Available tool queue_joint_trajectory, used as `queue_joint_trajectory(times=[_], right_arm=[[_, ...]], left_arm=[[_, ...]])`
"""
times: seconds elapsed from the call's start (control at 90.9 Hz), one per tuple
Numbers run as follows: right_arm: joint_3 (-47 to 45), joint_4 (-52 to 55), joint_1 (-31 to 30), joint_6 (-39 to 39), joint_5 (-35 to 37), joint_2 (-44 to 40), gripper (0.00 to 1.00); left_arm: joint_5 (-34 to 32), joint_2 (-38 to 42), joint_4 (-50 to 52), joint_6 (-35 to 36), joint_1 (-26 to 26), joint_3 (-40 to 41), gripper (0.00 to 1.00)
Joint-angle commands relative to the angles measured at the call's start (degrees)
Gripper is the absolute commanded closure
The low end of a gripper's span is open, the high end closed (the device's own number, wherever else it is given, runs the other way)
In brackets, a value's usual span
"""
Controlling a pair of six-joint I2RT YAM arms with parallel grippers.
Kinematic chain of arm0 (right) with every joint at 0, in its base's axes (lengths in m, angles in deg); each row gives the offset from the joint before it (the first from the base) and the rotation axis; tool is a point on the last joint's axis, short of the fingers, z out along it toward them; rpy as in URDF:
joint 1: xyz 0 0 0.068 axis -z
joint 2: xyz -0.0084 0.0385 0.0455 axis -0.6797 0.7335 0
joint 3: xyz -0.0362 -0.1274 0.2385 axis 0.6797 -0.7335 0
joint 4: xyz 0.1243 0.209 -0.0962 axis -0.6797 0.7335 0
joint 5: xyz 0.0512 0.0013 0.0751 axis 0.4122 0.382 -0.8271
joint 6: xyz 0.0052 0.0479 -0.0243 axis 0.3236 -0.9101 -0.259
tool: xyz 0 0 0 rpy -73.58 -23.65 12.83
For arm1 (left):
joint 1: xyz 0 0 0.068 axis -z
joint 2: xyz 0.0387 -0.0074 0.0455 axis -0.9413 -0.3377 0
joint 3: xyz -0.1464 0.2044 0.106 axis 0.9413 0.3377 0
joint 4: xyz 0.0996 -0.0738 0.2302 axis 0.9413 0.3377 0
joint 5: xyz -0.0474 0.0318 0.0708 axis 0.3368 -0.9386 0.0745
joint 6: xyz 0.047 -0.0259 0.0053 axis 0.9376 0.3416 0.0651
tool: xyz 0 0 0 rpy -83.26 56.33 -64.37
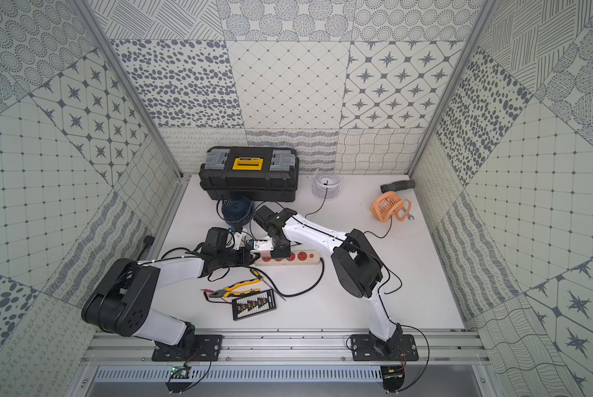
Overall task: Plug the desk fan into the power strip
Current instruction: Insert the plug into the socket.
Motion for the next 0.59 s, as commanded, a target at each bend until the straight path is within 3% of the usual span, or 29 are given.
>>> queue_joint_trajectory(times=[0.0,0.286,0.583], right_arm=[[-5.7,0.5,0.4,-0.4,5.0,13.8,1.00],[-1.9,1.1,-0.2,-1.5,3.9,17.6,1.00],[-1.9,-2.3,0.1,-5.8,0.5,12.3,0.98]], left_arm=[[0.9,0.1,-1.4,0.2,-0.4,0.3,0.57],[1.0,0.5,-1.9,-0.4,-0.4,0.8,0.57],[0.8,0.9,-2.1,-0.5,-0.3,1.2,0.57]])
